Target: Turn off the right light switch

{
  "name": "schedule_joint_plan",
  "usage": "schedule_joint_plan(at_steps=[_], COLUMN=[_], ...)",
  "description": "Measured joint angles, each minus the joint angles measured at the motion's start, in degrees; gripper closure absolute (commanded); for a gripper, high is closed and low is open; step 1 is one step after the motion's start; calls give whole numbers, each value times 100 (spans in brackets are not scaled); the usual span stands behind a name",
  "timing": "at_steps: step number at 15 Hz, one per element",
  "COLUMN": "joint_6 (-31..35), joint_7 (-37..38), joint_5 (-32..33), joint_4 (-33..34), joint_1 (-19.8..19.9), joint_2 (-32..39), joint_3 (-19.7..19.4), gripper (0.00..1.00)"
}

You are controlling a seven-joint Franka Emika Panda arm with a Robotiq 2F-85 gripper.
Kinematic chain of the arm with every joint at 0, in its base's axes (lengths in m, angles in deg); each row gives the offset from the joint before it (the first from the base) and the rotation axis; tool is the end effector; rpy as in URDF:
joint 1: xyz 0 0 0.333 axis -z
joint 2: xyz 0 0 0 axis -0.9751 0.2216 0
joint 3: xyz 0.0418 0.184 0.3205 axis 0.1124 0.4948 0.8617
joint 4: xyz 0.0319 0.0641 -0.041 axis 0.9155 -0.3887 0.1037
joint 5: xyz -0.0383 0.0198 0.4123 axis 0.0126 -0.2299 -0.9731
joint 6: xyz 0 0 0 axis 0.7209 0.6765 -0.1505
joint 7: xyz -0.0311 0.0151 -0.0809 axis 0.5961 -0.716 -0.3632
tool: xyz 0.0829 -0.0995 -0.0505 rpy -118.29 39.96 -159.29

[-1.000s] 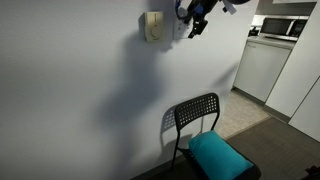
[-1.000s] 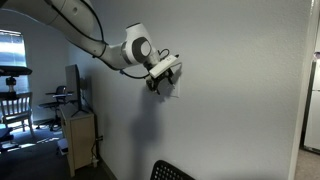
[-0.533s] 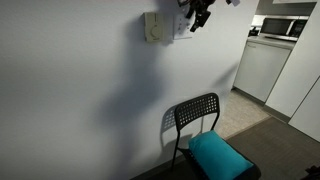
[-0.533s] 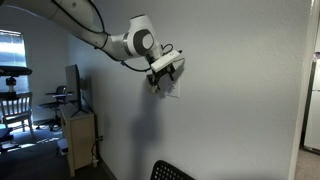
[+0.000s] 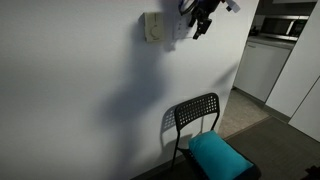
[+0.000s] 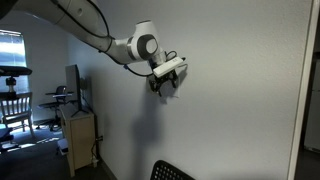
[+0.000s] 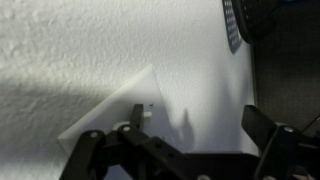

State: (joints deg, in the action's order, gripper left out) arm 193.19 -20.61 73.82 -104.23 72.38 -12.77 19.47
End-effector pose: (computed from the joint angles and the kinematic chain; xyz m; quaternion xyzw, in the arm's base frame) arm 0.7385 0.1447 0.5724 0.7771 0.5686 0.2366 0.1297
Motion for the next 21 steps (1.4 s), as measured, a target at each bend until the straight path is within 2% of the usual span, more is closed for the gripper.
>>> schedule_joint_plan(at_steps=[6, 10, 15, 21], joint_6=[-35, -254, -1194, -2099], joint_7=[0, -6, -271, -509], joint_5=[-22, -285, -978, -1373], joint_4=[26, 29, -255, -675], joint_1=[0, 1, 32, 66], joint_2=[23, -100, -635, -1057], joint_3=[6, 49, 86, 77], gripper=[0, 0, 0, 0])
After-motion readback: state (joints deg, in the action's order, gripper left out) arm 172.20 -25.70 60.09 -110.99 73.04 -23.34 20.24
